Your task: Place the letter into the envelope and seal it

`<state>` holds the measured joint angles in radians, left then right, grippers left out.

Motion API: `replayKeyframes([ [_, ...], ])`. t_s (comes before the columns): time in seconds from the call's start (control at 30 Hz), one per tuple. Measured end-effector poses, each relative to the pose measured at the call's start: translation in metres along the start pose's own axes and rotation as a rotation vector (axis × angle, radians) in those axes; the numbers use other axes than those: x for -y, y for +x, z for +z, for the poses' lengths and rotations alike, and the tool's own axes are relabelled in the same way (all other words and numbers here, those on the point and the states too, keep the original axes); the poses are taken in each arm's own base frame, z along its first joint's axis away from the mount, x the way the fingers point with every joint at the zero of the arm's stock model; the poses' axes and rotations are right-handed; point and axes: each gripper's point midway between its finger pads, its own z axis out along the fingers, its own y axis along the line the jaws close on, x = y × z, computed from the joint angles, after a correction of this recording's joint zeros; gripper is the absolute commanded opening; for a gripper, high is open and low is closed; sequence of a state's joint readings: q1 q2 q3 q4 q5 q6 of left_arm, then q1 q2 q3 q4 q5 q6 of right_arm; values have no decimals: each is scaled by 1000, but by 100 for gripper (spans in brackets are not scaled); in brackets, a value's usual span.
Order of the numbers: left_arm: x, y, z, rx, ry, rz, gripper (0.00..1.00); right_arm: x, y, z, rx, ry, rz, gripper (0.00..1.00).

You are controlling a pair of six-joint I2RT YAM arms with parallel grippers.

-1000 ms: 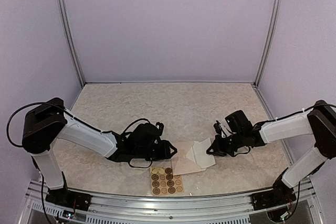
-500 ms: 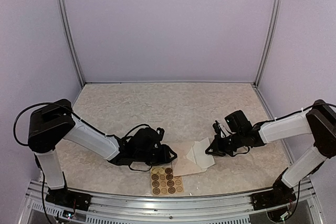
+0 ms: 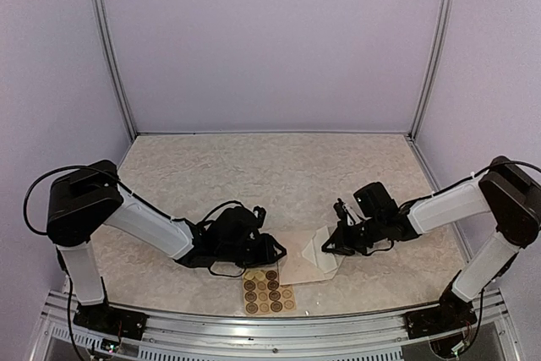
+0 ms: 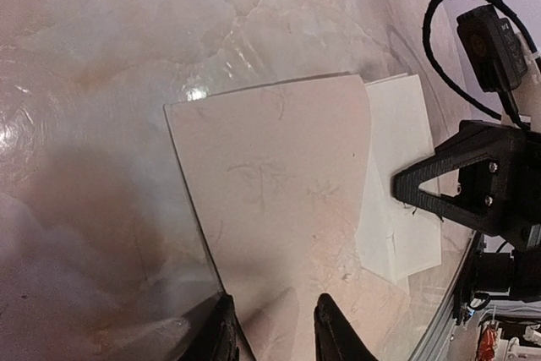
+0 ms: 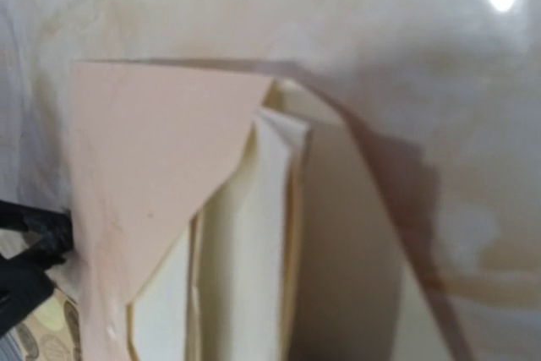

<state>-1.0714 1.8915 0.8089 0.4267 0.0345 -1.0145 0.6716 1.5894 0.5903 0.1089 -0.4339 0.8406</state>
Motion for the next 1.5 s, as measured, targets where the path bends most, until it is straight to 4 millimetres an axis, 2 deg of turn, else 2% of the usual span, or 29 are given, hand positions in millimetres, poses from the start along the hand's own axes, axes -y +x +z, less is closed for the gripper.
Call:
replayKeyframes([
  [0.3,3,4,0,-7,4,4,30,-11,2,9,-10,-21,-7,0],
  [0.33,3,4,0,-7,4,4,30,-11,2,9,-9,-21,-8,4],
  [0.5,1,3,-1,0,-6,5,31,-9,-1,3,1,22,-21,44],
  [0.57,-1,2,-3,3,-24,9,32,-13,-5,-6,21,45,-56,52],
  [0.63,-4,1,-7,4,-46,15,33,-20,-11,-16,44,59,-87,55],
  [0.77,-5,-1,-12,7,-67,22,34,-31,-25,-33,89,90,-157,48],
  [0.87,-3,-2,-15,9,-67,24,34,-26,-25,-37,91,126,-180,47],
  [0.97,-3,-2,-15,9,-67,23,33,-17,-21,-35,70,159,-180,33],
  [1.07,-3,-2,-15,7,-65,23,31,-13,-17,-30,52,174,-186,27],
  [1.4,-8,2,-9,-3,-69,22,26,6,-3,-12,-11,231,-177,26],
  [1.5,-7,3,-8,-7,-64,22,24,6,-2,-11,-14,234,-177,21],
])
